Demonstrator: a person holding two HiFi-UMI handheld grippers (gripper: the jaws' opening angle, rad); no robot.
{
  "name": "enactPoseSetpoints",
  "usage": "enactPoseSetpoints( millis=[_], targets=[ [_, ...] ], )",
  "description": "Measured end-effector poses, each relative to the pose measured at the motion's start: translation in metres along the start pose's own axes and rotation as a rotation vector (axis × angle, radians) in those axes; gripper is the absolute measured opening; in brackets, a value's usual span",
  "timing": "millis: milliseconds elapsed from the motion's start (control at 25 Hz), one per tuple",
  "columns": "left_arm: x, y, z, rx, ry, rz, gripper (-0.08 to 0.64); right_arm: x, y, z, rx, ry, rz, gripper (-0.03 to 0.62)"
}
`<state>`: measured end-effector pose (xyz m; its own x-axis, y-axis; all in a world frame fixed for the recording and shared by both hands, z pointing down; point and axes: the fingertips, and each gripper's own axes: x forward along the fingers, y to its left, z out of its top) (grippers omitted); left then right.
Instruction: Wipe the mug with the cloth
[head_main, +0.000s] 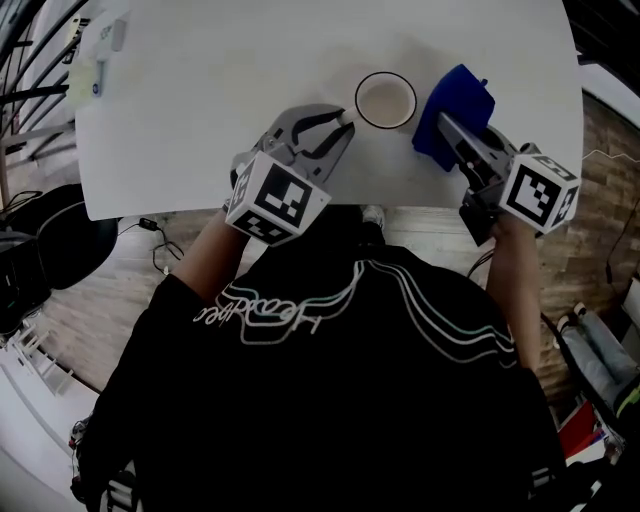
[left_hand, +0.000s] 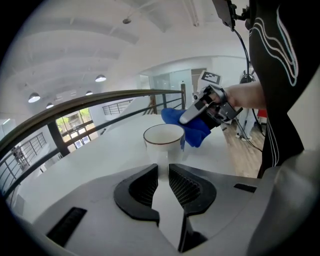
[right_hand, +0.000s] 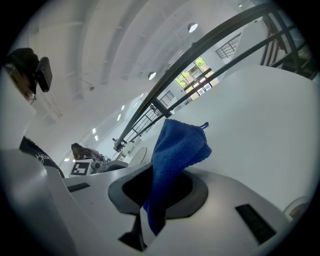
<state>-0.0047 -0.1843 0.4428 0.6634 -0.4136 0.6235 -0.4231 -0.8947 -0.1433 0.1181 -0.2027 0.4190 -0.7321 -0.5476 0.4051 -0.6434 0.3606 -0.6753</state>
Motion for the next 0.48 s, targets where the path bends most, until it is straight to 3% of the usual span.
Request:
enactPoseSetpoints(
  millis=[120, 480],
  targets=[
    [-0.001, 0.006, -0.003, 0.036, 0.013, 0.003, 0.074, -0.005, 0.008, 0.013, 0.009, -0.051, 0.040, 0.051],
    [-0.002, 0.035, -0.006, 0.040, 0.028, 0.042, 0.072, -0.006, 0.026, 0.029, 0.021, -0.126, 0.130, 0.051]
  ],
)
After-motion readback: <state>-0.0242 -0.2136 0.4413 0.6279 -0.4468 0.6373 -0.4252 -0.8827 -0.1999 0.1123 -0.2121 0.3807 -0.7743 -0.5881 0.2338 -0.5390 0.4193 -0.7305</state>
